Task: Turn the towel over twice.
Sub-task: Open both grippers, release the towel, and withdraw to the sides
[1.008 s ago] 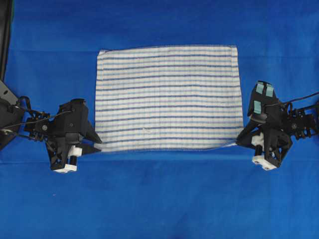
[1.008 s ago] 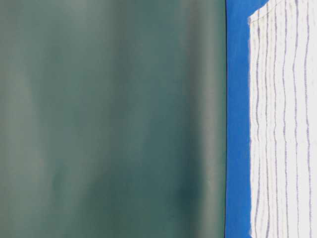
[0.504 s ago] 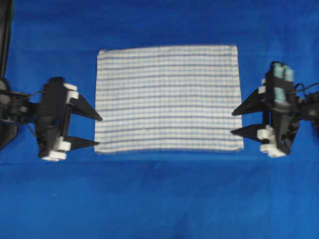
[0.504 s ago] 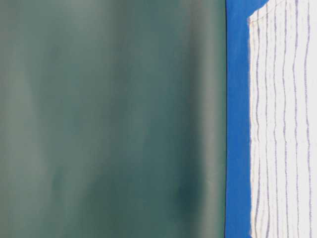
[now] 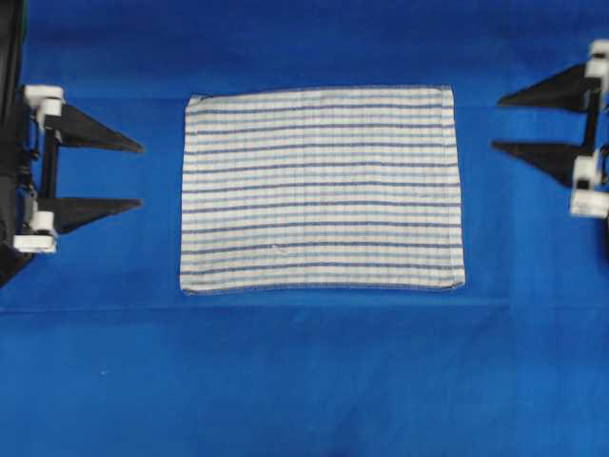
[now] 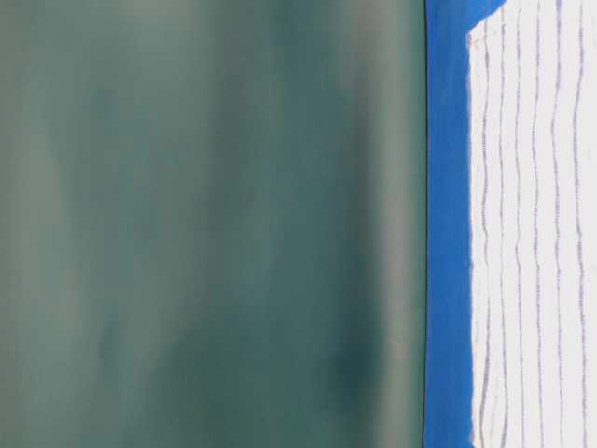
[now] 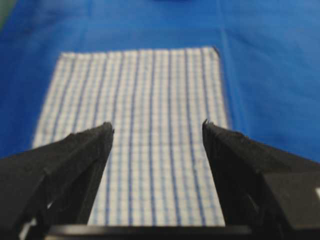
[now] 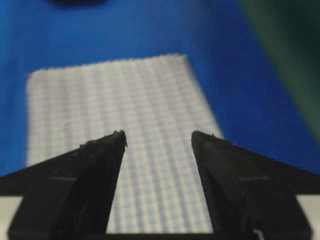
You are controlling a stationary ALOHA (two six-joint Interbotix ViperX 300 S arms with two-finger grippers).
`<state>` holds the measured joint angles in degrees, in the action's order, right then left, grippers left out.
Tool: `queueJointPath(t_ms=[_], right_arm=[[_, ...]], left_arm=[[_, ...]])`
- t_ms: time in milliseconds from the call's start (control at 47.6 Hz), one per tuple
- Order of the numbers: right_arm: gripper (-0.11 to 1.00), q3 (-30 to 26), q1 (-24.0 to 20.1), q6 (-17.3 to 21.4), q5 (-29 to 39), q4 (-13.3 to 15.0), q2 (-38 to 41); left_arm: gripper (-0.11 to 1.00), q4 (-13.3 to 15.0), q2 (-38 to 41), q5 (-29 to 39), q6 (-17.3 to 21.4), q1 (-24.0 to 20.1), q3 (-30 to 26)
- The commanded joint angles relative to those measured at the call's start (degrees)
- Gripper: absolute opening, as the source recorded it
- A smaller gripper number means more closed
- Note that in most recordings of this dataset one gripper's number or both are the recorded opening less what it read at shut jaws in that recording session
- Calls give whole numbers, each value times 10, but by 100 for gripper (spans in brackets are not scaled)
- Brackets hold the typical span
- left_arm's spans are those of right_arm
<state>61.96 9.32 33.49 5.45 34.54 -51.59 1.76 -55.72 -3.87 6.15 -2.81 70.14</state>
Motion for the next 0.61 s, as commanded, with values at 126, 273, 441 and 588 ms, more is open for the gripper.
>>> queueJointPath(t_ms=[126, 273, 441, 588], right_arm=[[63, 38, 37, 4, -70, 4, -21], [63, 43, 39, 9, -93, 3, -10], [63, 43, 40, 10, -93, 1, -8], [63, 37, 51, 11, -89, -10, -3]], left_arm=[[68, -1, -44, -6, -3, -25, 27], [67, -1, -45, -6, -4, -25, 28], [67, -1, -42, -7, -7, -25, 29], [68, -1, -23, -36, -10, -34, 30]])
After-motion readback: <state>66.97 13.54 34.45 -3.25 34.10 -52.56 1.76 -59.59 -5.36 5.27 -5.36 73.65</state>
